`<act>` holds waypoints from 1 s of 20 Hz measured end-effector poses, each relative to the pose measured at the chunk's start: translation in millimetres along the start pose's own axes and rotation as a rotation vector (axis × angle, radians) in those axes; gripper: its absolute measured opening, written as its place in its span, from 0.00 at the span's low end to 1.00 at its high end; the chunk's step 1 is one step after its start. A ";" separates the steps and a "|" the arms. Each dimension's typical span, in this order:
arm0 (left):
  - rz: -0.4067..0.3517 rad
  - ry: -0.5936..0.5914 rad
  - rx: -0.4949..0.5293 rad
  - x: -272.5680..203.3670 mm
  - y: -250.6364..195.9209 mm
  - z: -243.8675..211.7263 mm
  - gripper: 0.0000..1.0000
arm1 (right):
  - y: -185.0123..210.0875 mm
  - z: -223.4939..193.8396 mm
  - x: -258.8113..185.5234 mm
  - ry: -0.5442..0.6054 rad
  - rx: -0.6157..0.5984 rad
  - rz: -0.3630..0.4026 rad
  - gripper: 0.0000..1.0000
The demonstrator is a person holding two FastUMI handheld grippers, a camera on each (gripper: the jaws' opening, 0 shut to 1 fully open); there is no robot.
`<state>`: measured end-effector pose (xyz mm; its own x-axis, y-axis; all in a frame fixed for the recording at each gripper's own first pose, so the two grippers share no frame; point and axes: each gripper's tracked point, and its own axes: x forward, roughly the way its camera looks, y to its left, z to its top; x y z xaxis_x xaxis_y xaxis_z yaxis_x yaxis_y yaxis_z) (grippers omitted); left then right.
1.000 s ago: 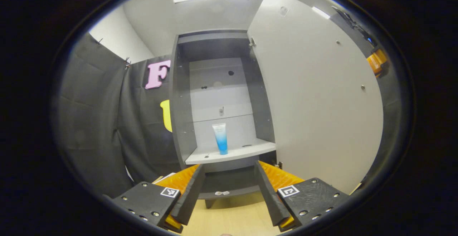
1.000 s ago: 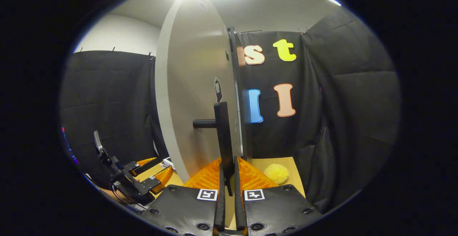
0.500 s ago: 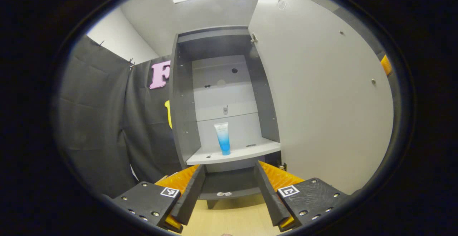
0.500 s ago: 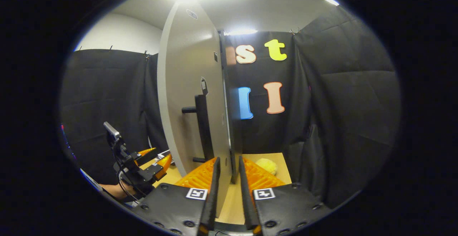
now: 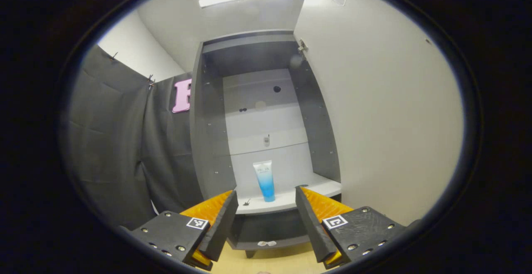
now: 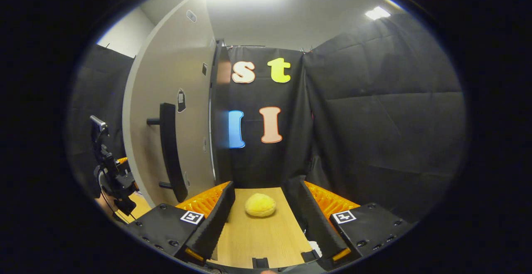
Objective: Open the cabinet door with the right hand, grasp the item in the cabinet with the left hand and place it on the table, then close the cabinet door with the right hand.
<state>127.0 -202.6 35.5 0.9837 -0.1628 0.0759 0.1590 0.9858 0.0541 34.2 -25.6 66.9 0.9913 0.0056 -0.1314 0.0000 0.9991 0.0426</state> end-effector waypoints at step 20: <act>-0.088 0.075 -0.091 176.8 8.1 -53.3 0.84 | -5.3 -32.0 9.3 0.069 0.055 -0.250 0.93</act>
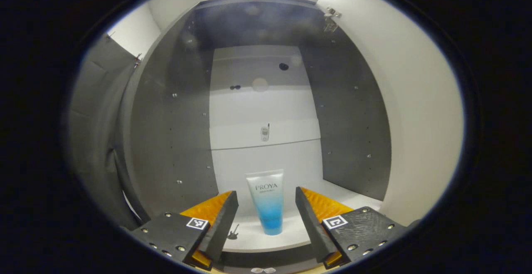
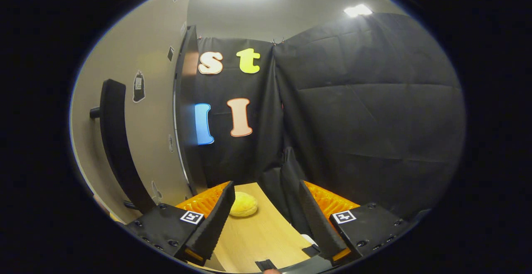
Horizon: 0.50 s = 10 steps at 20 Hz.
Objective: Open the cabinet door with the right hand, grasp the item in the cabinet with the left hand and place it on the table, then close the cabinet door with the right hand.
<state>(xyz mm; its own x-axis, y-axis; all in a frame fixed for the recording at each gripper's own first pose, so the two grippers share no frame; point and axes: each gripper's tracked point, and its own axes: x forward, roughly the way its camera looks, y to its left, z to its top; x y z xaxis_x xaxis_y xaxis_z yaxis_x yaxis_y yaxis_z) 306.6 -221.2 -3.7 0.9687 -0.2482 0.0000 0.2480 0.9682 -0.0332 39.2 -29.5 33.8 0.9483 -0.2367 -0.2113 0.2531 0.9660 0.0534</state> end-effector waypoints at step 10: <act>-0.032 -0.002 0.002 20.5 -3.3 -8.5 0.53 | 4.8 -11.1 4.2 0.034 0.020 0.010 0.93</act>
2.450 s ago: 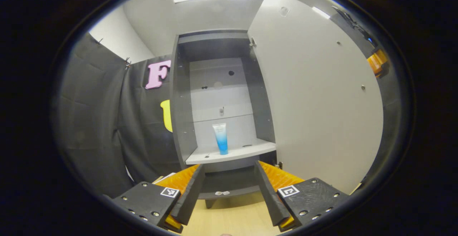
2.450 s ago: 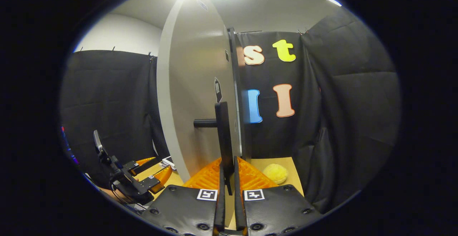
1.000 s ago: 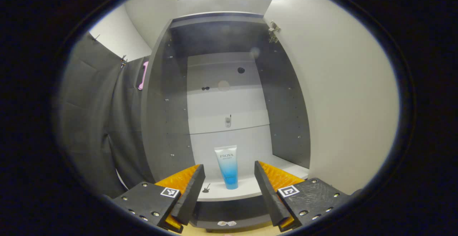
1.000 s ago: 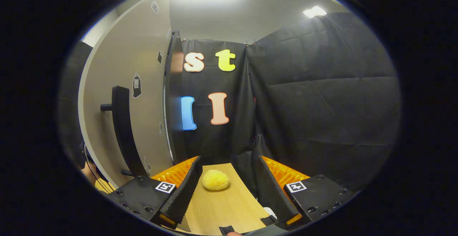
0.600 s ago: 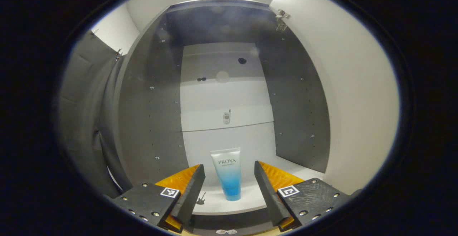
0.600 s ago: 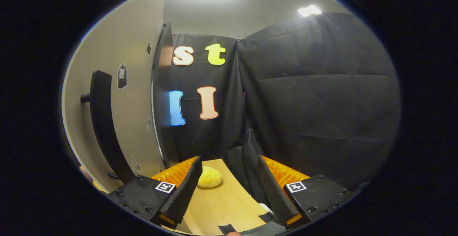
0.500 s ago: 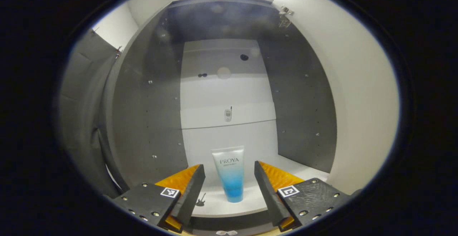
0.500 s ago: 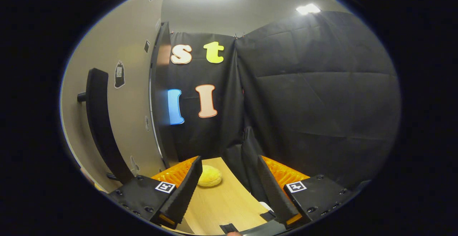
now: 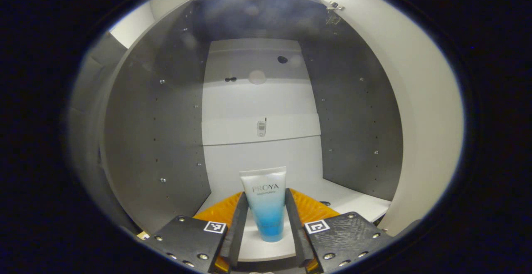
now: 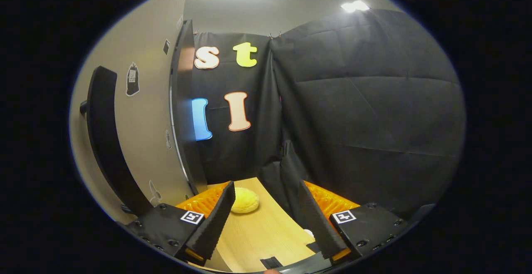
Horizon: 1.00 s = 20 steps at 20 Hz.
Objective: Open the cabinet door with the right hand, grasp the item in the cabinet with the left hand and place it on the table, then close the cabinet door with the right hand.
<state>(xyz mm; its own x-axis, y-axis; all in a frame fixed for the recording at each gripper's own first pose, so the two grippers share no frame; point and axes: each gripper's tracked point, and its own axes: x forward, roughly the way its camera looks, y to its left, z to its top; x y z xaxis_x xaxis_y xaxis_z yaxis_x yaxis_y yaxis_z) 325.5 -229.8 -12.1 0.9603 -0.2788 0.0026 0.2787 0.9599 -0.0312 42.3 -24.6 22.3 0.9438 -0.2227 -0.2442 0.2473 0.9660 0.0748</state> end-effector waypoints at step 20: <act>0.066 -0.010 -0.014 -98.4 17.5 3.3 0.51 | 9.4 -2.7 5.6 0.024 -0.017 0.180 0.92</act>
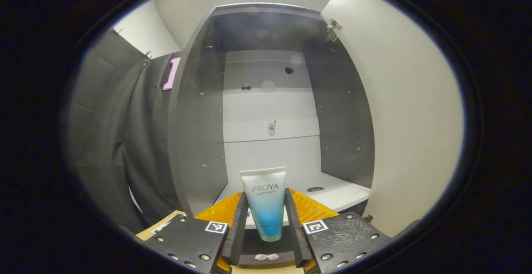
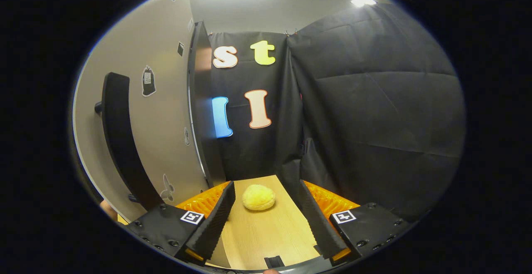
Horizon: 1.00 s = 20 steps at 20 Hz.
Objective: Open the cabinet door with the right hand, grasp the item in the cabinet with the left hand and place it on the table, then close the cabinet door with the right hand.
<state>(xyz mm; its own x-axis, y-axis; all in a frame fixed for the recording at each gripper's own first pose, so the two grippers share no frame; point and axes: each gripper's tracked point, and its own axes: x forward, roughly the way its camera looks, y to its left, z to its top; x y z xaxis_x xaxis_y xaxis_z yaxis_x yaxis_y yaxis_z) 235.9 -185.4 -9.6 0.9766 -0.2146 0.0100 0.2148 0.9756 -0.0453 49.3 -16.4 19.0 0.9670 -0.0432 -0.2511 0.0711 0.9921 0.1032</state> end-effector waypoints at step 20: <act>0.093 0.076 -0.053 -141.4 19.6 -110.5 0.52 | -11.9 -26.4 -19.4 0.014 -0.052 0.078 0.92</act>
<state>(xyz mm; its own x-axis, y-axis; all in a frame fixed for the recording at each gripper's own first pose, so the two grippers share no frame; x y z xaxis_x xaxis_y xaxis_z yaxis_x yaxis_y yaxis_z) 102.0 -141.0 -122.3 0.9891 -0.1281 -0.0723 0.1210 0.9881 -0.0951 23.2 -24.3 -2.8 0.9656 0.0359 -0.2576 -0.0175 0.9971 0.0734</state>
